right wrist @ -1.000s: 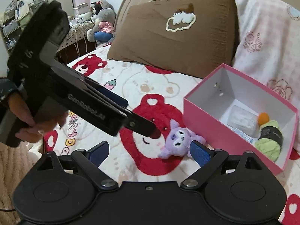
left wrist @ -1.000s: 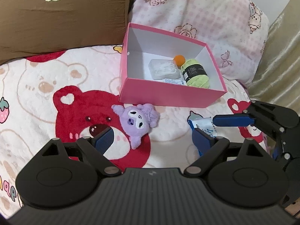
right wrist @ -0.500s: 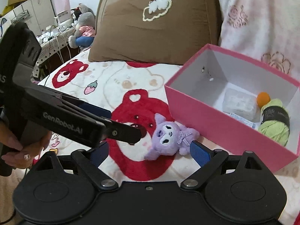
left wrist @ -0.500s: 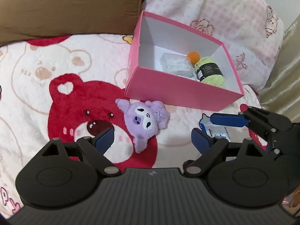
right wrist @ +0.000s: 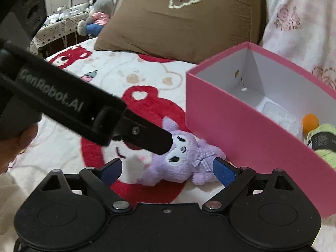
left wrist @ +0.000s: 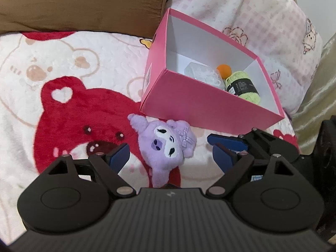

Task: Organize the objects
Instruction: 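Lower the open left gripper around the purple plush toy, then close the left gripper on the purple plush toy's head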

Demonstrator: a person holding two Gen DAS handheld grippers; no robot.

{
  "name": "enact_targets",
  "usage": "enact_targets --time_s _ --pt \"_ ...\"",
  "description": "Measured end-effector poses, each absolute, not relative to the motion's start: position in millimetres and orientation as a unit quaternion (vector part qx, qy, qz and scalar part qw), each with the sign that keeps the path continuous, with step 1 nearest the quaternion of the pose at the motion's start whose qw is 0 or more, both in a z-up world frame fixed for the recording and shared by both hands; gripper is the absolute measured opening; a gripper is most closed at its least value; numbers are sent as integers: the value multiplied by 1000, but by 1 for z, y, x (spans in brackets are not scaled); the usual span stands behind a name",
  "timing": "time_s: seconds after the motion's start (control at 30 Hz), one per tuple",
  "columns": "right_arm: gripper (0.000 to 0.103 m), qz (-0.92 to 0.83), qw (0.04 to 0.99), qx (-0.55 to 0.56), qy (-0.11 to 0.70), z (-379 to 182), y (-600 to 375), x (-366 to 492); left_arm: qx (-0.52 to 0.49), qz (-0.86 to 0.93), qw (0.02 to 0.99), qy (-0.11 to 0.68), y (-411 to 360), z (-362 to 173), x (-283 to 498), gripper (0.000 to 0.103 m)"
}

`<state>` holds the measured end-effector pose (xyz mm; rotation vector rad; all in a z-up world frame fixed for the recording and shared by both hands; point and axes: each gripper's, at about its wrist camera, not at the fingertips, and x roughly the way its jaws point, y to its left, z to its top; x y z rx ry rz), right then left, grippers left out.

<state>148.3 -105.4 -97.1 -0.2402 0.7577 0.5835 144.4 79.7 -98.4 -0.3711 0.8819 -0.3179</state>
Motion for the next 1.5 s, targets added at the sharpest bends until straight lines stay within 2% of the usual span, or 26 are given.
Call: enact_targets --time_s 0.07,0.13,0.27,0.5,0.77,1.03,1.07,1.13,1.3,1.5 --pt "95 272 883 -103 369 -103 -109 154 -188 -151 874 421 81 -107 148 83" --pt "95 265 883 -91 377 -108 -111 163 -193 -146 873 424 82 -115 151 76" --pt "95 264 879 -86 388 -118 -113 172 -203 -148 869 427 86 -125 155 74" --pt "95 264 870 -86 408 -134 -110 191 -234 -141 851 448 87 -146 163 52" --pt "98 268 868 -93 409 -142 -107 201 -217 -133 855 452 87 -153 166 52" --pt "100 246 862 -113 430 -148 -94 207 -229 -130 850 456 90 -158 166 46" --pt "99 245 861 -118 429 -148 -92 206 -231 -131 850 455 90 -158 166 44" --pt "95 246 863 -104 430 -147 -94 206 -241 -141 847 453 91 -158 166 34" --pt "89 226 865 -70 443 -144 -98 203 -243 -144 847 451 90 -156 166 33" --pt "89 212 863 -33 457 -143 -102 200 -244 -144 844 456 89 -160 168 34"
